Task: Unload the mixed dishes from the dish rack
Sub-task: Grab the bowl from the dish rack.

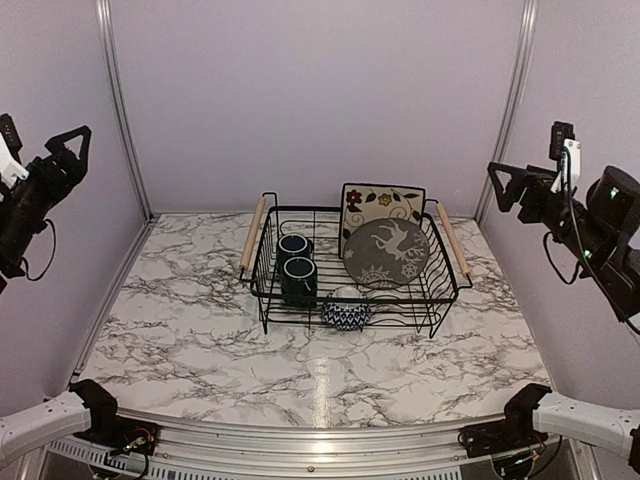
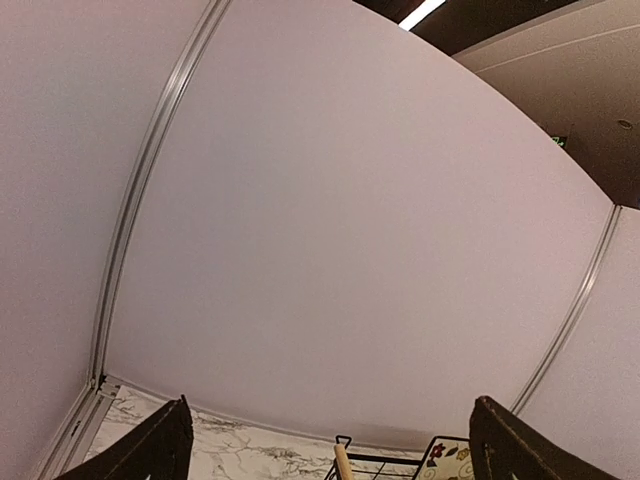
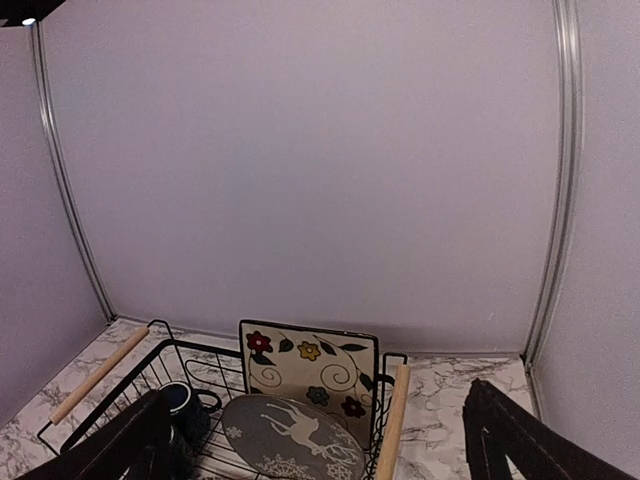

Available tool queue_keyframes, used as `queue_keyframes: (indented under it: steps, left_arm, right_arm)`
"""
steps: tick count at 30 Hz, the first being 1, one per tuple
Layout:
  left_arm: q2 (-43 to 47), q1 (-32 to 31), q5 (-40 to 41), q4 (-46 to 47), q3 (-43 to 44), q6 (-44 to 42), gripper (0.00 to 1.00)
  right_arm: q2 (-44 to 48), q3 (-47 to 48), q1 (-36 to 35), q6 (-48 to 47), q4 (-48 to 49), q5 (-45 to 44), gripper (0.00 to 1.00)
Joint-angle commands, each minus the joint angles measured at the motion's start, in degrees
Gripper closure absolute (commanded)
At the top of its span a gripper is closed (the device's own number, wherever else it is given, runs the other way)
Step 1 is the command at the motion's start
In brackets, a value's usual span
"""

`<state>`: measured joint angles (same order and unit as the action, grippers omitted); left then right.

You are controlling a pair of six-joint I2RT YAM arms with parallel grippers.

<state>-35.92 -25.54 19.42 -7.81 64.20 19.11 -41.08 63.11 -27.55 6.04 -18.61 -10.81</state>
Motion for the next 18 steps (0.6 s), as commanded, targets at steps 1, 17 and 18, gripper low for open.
queue_keyframes:
  steps: [1,17,18]
  left_arm:
    - [-3.41,4.68,-7.26,-3.49,1.76,2.84,0.01]
    - [-14.55,8.10,-25.05,-6.04,-2.08,11.14,0.01]
    - [-14.78,7.43,-24.99,-6.31,-2.39,11.31,0.01]
  right_arm:
    - [-3.28,3.59,2.28,1.33,-3.55,-3.65,0.01]
    - [-15.77,10.64,5.03,10.82,-15.83,-11.40,0.01]
    - [-16.28,10.64,5.08,11.50,-16.30,-12.07,0.01]
